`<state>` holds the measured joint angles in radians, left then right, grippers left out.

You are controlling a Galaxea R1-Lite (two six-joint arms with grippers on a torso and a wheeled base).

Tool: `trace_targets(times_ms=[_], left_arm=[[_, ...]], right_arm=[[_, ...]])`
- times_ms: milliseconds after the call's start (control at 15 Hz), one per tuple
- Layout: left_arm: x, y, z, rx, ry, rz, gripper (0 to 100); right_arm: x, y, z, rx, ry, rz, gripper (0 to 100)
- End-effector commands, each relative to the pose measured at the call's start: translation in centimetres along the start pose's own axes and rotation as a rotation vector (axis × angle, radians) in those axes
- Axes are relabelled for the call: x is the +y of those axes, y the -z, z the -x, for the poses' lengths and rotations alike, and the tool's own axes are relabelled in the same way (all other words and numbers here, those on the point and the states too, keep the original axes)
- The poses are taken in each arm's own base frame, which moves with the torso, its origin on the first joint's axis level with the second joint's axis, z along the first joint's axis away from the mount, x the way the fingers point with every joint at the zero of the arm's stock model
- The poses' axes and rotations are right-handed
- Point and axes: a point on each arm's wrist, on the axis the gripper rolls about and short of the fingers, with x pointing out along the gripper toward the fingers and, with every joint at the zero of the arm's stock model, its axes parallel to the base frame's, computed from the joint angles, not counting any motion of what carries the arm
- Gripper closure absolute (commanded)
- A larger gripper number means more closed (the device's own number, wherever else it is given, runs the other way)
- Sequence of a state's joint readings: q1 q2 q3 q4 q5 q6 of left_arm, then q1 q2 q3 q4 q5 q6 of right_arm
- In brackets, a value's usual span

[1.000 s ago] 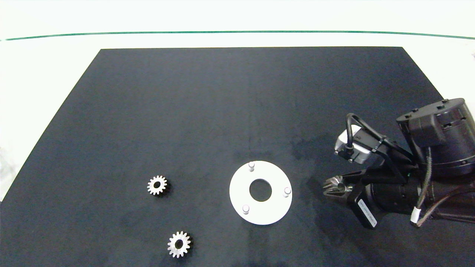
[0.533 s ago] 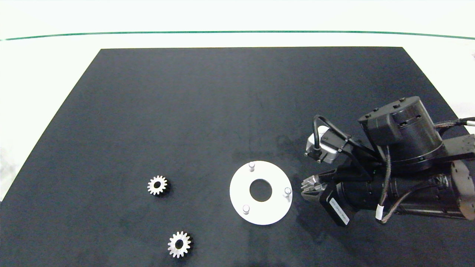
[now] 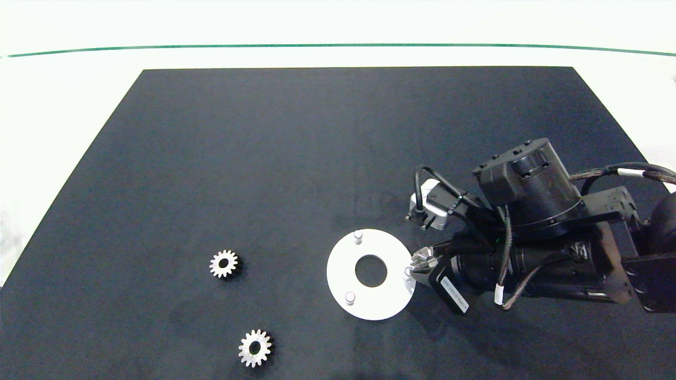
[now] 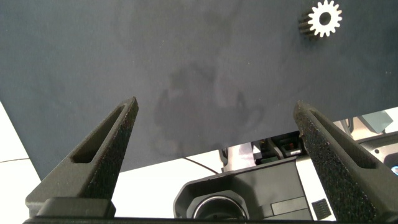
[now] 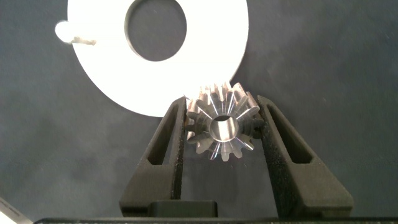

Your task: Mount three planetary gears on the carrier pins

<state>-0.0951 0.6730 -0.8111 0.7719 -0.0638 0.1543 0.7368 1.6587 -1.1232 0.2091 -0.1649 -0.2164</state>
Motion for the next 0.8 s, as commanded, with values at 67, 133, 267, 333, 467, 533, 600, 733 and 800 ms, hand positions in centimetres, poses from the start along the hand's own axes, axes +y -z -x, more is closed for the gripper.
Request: trace_targets(times_ms=[67, 133, 267, 333, 467, 533, 600, 733, 800], left_arm=[[-0.01, 0.03, 0.0, 0.004, 0.001, 0.0, 0], [-0.01, 0.03, 0.0, 0.004, 0.001, 0.0, 0], [-0.01, 0.03, 0.0, 0.004, 0.001, 0.0, 0], [-0.01, 0.03, 0.0, 0.004, 0.001, 0.0, 0], [-0.01, 0.05, 0.03, 0.003, 0.001, 0.0, 0], [-0.01, 0.05, 0.03, 0.003, 0.001, 0.0, 0], [-0.02, 0.07, 0.06, 0.001, 0.001, -0.001, 0], [-0.03, 0.13, 0.09, -0.001, 0.003, -0.003, 0], [-0.04, 0.15, 0.12, -0.003, 0.011, -0.009, 0]], right_arm=[[0.78, -0.32, -0.65, 0.008, -0.019, 0.015, 75], [0.92, -0.34, -0.68, 0.008, -0.022, 0.019, 75], [1.2, -0.26, -0.83, 0.015, -0.028, 0.026, 75], [1.23, -0.12, -0.85, 0.028, -0.027, 0.026, 75], [1.13, -0.06, -0.93, 0.04, -0.017, 0.026, 75], [1.1, -0.04, -0.99, 0.042, -0.014, 0.025, 75], [0.98, -0.15, -0.96, 0.037, -0.011, 0.022, 75], [0.95, -0.55, -1.23, 0.031, -0.008, 0.004, 75], [0.98, -0.77, -1.38, 0.028, -0.008, -0.001, 75]])
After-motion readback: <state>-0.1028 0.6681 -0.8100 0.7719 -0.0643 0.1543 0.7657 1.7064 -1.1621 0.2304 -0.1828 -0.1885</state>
